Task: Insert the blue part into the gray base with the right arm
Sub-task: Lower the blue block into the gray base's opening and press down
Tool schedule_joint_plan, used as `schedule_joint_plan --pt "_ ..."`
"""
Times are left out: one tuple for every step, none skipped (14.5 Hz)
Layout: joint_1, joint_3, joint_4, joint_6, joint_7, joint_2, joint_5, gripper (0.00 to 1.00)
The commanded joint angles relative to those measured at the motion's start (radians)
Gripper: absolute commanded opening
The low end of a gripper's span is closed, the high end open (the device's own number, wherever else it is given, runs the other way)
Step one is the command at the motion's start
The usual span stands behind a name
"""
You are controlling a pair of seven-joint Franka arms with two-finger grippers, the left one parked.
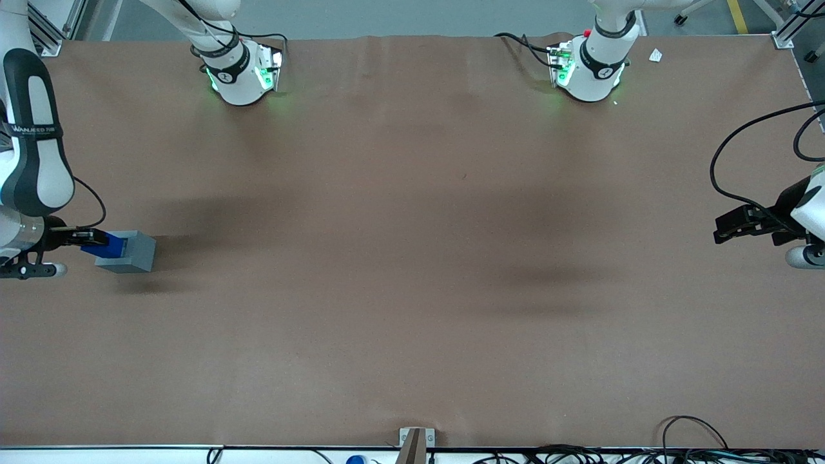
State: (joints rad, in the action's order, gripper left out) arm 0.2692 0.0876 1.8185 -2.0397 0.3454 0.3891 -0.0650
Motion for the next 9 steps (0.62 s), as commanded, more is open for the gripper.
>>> schedule_joint_plan --pt "0.022 -0.017 -0.008 0.001 0.007 0.005 -0.019 0.09" --pt "0.022 -0.017 -0.008 0.001 0.009 0.008 -0.019 0.09" --pt "0.025 -0.017 -0.008 0.001 0.009 0.01 -0.019 0.09" --pt "0.024 -0.017 -0.008 0.001 0.009 0.01 -0.019 0.09" --pt "0.024 -0.017 -0.008 0.001 0.009 0.01 -0.019 0.09" --pt "0.024 -0.017 -0.007 0.001 0.009 0.011 -0.019 0.09" --pt "0.024 -0.017 -0.007 0.001 0.009 0.011 -0.019 0.09" --pt "0.024 -0.017 -0.007 0.001 0.009 0.013 -0.019 0.09" --pt "0.024 -0.017 -0.007 0.001 0.007 0.016 -0.019 0.09"
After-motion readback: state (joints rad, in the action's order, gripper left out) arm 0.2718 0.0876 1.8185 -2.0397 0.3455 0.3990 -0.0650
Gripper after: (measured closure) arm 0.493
